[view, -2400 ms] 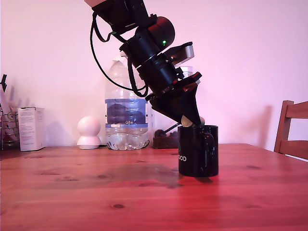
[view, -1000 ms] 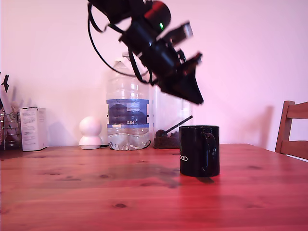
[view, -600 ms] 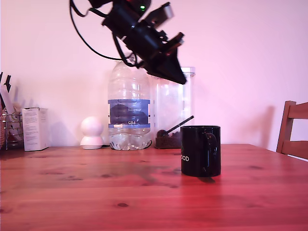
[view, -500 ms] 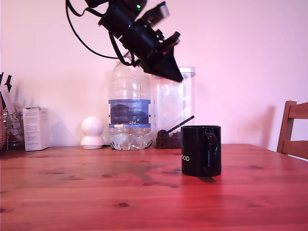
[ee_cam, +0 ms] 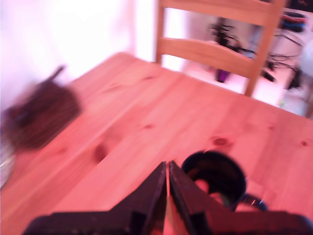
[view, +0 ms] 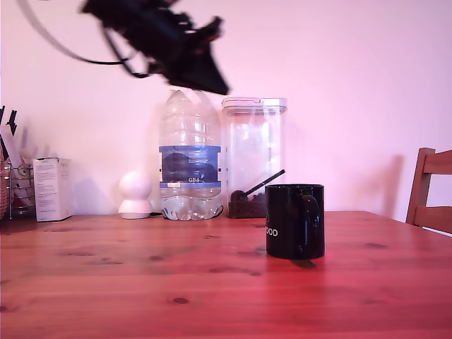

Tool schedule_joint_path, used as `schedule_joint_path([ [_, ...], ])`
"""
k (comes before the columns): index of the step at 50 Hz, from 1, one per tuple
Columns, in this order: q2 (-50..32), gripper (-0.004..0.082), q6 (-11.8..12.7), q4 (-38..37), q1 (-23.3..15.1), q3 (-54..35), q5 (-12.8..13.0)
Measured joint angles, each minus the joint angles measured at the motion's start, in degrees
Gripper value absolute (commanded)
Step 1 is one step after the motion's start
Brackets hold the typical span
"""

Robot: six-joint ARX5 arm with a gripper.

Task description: Pick up the coffee capsules from the table one by one and drop them inside the nearest coffee cup

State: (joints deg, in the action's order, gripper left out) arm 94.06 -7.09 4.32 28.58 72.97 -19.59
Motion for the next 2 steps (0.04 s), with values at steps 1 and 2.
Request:
schedule_joint_path([
  [1,-0.6,-0.0019,0.4,-0.2,-0.3,-1.0,0.1],
  [2,-1.2,-0.0019,0.4,-0.4,-0.6,-1.9,0.2],
])
